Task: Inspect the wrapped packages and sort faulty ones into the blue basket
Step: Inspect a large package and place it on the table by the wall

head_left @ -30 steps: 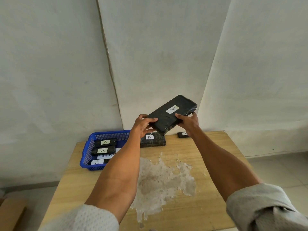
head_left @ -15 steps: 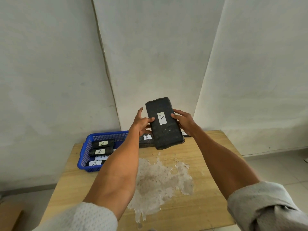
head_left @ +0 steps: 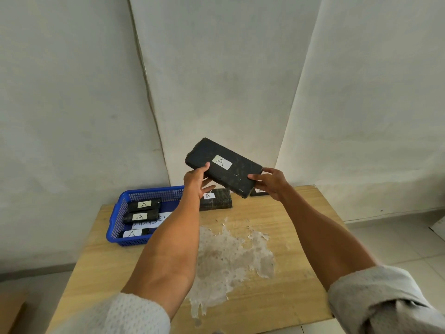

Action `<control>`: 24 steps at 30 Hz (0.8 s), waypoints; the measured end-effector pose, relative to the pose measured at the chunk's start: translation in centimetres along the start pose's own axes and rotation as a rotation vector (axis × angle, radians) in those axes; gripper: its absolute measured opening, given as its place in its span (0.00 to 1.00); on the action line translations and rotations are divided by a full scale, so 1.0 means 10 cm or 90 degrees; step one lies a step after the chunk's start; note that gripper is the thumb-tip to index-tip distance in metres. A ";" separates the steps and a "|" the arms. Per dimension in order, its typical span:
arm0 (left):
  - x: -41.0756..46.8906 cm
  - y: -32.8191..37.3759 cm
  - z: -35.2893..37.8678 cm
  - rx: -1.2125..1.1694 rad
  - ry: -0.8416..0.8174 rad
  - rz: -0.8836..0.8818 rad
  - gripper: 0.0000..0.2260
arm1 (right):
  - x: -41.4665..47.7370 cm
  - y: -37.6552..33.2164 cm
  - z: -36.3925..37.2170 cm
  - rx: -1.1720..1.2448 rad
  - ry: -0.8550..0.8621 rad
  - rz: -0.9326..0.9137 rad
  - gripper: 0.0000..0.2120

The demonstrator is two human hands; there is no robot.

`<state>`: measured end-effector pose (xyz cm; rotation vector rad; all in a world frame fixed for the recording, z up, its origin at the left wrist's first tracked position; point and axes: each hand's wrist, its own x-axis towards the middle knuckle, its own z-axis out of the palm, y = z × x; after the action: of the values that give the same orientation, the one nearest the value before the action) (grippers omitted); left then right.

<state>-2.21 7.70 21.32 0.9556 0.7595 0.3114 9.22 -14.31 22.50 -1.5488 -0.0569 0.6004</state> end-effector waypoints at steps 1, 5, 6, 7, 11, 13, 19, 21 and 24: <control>0.00 -0.01 -0.01 -0.003 0.002 -0.016 0.24 | 0.01 0.01 -0.01 0.015 0.024 -0.012 0.34; 0.02 -0.13 -0.02 -0.051 0.045 -0.015 0.23 | 0.02 0.04 -0.03 0.028 0.096 -0.051 0.22; 0.03 -0.17 -0.01 -0.064 0.056 0.001 0.26 | 0.01 0.05 -0.02 0.022 0.102 -0.051 0.20; 0.04 -0.21 0.00 -0.064 0.065 0.019 0.30 | 0.02 0.06 -0.02 0.018 0.105 -0.050 0.18; 0.11 -0.41 0.00 0.003 0.088 0.040 0.30 | 0.12 0.20 -0.02 0.004 0.119 -0.027 0.15; 0.16 -0.52 -0.01 0.031 0.125 0.035 0.23 | 0.21 0.34 -0.06 -0.028 0.149 -0.018 0.14; 0.38 -1.05 -0.09 0.144 0.230 -0.002 0.13 | 0.47 0.86 -0.19 -0.157 0.211 0.018 0.17; 0.46 -1.28 -0.12 0.114 0.266 -0.030 0.12 | 0.52 1.04 -0.21 -0.176 0.193 0.043 0.18; 0.57 -1.63 -0.23 0.095 0.338 -0.073 0.14 | 0.59 1.32 -0.24 -0.202 0.163 0.076 0.22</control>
<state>-1.09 3.17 4.53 0.9751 1.3340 0.4189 10.95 -15.39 7.99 -1.9370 0.1418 0.4984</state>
